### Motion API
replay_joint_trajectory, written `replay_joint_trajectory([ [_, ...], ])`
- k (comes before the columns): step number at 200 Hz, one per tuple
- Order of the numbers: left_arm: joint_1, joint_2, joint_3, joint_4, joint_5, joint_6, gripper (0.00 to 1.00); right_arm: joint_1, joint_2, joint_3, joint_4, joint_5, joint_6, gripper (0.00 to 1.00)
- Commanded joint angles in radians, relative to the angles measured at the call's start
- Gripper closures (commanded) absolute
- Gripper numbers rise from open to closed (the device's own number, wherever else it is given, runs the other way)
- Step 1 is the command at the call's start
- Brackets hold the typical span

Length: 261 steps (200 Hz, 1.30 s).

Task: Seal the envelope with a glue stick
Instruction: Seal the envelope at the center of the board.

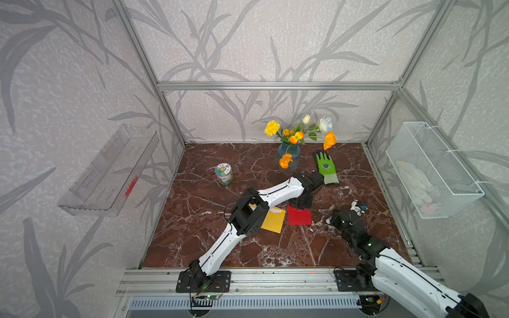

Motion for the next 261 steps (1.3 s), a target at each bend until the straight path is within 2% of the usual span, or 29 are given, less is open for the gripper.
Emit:
replay_joint_trajectory([
  [1, -0.004, 0.156, -0.058, -0.096, -0.031, 0.02, 0.92, -0.006, -0.022, 0.004, 0.002, 0.027, 0.002, 1.0],
  [37, -0.012, 0.193, -0.023, -0.129, -0.028, 0.031, 0.9, -0.005, -0.052, -0.008, -0.011, 0.034, 0.002, 1.0],
  [92, -0.006, 0.177, -0.035, -0.088, 0.065, 0.035, 0.89, -0.005, -0.107, -0.015, -0.046, 0.042, 0.005, 1.0],
  [177, 0.028, -0.006, -0.027, 0.006, 0.15, 0.007, 0.84, -0.005, -0.136, 0.003, -0.077, 0.042, -0.002, 1.0],
  [261, 0.064, -0.121, -0.046, 0.04, 0.155, -0.003, 0.84, -0.006, -0.123, 0.024, -0.085, 0.03, -0.007, 1.0],
])
